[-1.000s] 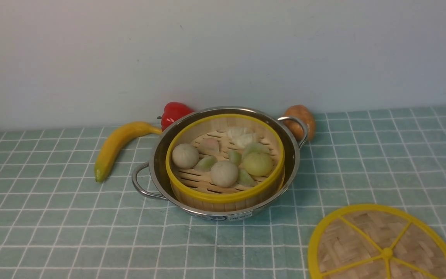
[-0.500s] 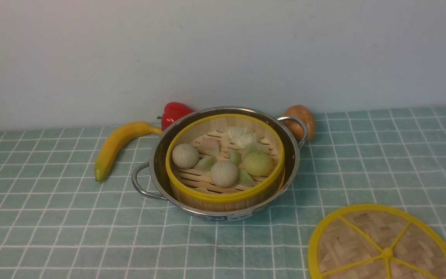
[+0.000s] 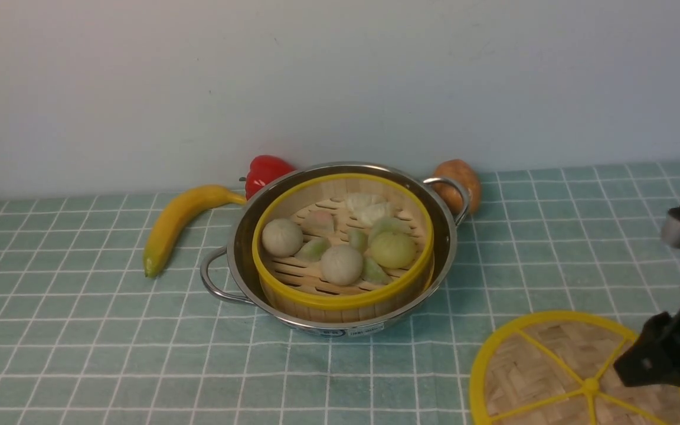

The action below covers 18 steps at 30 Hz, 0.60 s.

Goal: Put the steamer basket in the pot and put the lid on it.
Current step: Use the right arm to lift the lid of the steamer

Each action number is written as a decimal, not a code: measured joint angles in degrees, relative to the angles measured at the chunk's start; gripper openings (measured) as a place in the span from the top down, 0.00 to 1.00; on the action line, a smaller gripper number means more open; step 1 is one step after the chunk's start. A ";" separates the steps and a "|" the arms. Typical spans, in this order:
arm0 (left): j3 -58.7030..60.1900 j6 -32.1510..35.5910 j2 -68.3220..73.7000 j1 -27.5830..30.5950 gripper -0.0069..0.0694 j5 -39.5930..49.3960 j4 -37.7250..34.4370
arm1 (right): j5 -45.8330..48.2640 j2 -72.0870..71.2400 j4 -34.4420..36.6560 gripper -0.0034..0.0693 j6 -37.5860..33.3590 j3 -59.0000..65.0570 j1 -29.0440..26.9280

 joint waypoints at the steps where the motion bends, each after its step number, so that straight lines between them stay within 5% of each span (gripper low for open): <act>1: 0.00 0.00 0.00 0.00 0.61 0.00 0.00 | -0.53 1.58 -1.12 0.55 0.45 -1.08 1.42; 11: 0.00 0.00 0.00 0.00 0.60 0.00 0.00 | 4.37 11.10 -20.20 0.54 17.47 -14.60 12.60; 18: 0.00 0.00 0.00 0.00 0.60 0.00 0.00 | 8.68 16.08 -21.88 0.55 20.88 -15.64 13.38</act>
